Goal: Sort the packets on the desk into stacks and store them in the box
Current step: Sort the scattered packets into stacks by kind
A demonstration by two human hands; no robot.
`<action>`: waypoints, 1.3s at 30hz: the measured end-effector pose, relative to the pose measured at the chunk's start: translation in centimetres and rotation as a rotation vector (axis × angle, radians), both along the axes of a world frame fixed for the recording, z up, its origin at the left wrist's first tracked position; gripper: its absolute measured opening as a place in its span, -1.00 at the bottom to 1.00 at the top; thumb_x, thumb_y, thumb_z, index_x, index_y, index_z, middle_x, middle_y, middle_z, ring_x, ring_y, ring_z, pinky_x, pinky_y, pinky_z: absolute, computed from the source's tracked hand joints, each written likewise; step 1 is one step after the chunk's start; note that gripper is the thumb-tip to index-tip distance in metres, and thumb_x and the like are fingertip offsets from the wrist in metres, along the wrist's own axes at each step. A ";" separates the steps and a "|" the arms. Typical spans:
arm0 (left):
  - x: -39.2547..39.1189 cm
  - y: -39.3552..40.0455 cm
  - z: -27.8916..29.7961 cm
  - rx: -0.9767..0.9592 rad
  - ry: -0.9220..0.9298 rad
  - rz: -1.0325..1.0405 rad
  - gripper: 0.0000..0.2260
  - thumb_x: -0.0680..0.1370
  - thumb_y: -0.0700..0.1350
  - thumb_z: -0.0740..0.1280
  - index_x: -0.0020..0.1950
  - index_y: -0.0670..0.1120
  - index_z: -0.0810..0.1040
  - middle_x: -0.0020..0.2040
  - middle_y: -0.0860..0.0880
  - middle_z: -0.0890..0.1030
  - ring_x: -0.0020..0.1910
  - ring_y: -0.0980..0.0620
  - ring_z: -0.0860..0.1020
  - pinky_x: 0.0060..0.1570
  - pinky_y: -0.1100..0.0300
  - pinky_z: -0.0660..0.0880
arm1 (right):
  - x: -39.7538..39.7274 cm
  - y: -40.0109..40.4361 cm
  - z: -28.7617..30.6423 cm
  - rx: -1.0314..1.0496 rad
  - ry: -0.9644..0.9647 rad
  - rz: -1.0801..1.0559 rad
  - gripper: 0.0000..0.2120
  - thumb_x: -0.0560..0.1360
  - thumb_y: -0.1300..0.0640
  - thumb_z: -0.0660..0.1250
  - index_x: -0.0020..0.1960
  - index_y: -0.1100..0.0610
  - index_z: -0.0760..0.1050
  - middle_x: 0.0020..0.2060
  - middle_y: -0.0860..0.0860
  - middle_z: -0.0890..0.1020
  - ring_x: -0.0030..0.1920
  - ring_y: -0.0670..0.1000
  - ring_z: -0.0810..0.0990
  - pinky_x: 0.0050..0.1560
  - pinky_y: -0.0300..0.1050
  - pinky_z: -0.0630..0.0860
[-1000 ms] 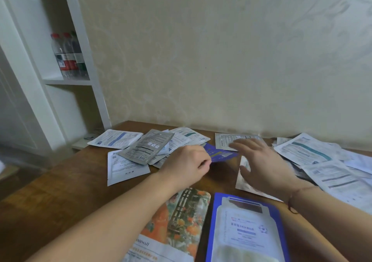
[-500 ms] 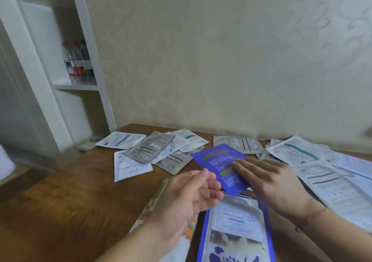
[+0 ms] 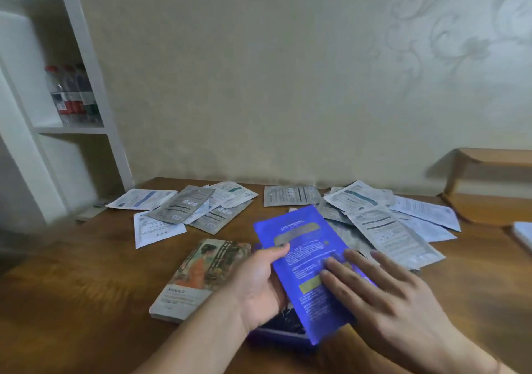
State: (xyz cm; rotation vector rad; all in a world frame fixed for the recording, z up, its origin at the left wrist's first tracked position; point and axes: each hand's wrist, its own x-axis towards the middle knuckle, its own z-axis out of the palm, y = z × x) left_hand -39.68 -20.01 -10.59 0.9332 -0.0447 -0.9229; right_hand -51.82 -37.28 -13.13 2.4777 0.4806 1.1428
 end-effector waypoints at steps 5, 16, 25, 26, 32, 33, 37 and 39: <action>-0.7 1.2 -0.4 -0.037 -0.085 -0.051 -0.67 0.60 -0.15 0.22 0.33 -0.20 0.54 0.21 -0.23 0.61 0.24 -0.23 0.56 0.18 -0.15 0.51 | -4.6 -0.8 1.2 1.406 0.184 0.168 -0.32 0.32 -0.53 0.23 0.17 -0.05 0.63 0.12 -0.10 0.68 0.20 0.01 0.62 0.13 -0.02 0.55; -4.2 -0.1 -0.6 0.008 -0.311 0.037 -0.39 0.47 0.06 0.37 0.50 0.03 0.30 0.37 0.05 0.51 0.38 0.01 0.45 0.39 -0.03 0.35 | -4.0 1.4 1.5 1.773 0.110 -0.065 -0.70 0.42 0.31 0.48 0.12 0.09 0.65 -0.24 -0.11 0.74 -0.24 -0.14 0.71 -0.31 -0.31 0.58; -5.6 0.9 -1.3 -0.195 -0.039 -0.196 -0.51 0.48 0.13 0.41 0.17 -0.27 0.63 0.17 -0.14 0.59 0.15 -0.11 0.58 0.33 -0.01 0.41 | -3.2 7.2 0.0 0.715 -0.066 -0.015 -0.64 0.46 -0.31 0.26 -0.14 -0.09 0.68 -0.08 -0.19 0.70 -0.05 -0.10 0.69 -0.12 -0.19 0.57; -5.0 1.4 -1.8 -0.158 -0.103 -0.180 -0.54 0.50 0.04 0.41 0.26 -0.24 0.57 0.23 -0.17 0.58 0.21 -0.15 0.56 0.33 -0.08 0.42 | -3.4 6.5 0.2 0.847 -0.071 0.007 -0.64 0.45 -0.32 0.27 -0.09 -0.09 0.68 -0.04 -0.19 0.70 0.02 -0.10 0.67 -0.03 -0.17 0.55; -3.4 3.6 -1.9 0.005 -0.285 -0.252 -0.72 0.61 -0.14 0.26 0.29 -0.14 0.58 0.28 -0.21 0.58 0.26 -0.23 0.55 0.29 -0.21 0.43 | -0.6 1.3 3.4 1.895 0.660 0.097 -0.64 0.49 0.17 0.44 0.26 0.03 0.51 -0.03 0.05 0.73 -0.05 0.09 0.71 -0.13 0.04 0.56; -3.3 3.7 -1.8 0.037 -0.309 -0.226 -0.71 0.58 -0.15 0.31 0.29 -0.16 0.58 0.25 -0.22 0.59 0.25 -0.24 0.55 0.28 -0.21 0.44 | 0.3 1.1 3.1 1.954 0.721 0.123 -0.67 0.49 0.24 0.41 0.24 0.06 0.53 -0.06 0.12 0.73 -0.08 0.15 0.71 -0.17 0.05 0.55; -2.7 5.0 -2.0 0.299 -0.721 0.022 -0.68 0.55 -0.17 0.41 0.29 0.00 0.52 0.03 0.03 0.69 0.07 0.02 0.65 0.08 0.12 0.58 | 3.6 0.6 1.6 2.109 0.621 0.056 -0.66 0.48 0.32 0.41 0.23 0.16 0.51 -0.08 0.20 0.72 -0.12 0.18 0.72 -0.27 -0.01 0.61; -2.1 6.5 -2.7 0.563 -1.017 0.164 -0.48 0.51 -0.07 0.45 0.39 0.19 0.35 0.08 0.22 0.63 0.07 0.28 0.59 0.07 0.31 0.54 | 5.4 0.6 1.2 2.170 0.575 0.017 -0.66 0.48 0.35 0.40 0.23 0.17 0.49 -0.09 0.20 0.72 -0.12 0.18 0.72 -0.23 0.07 0.65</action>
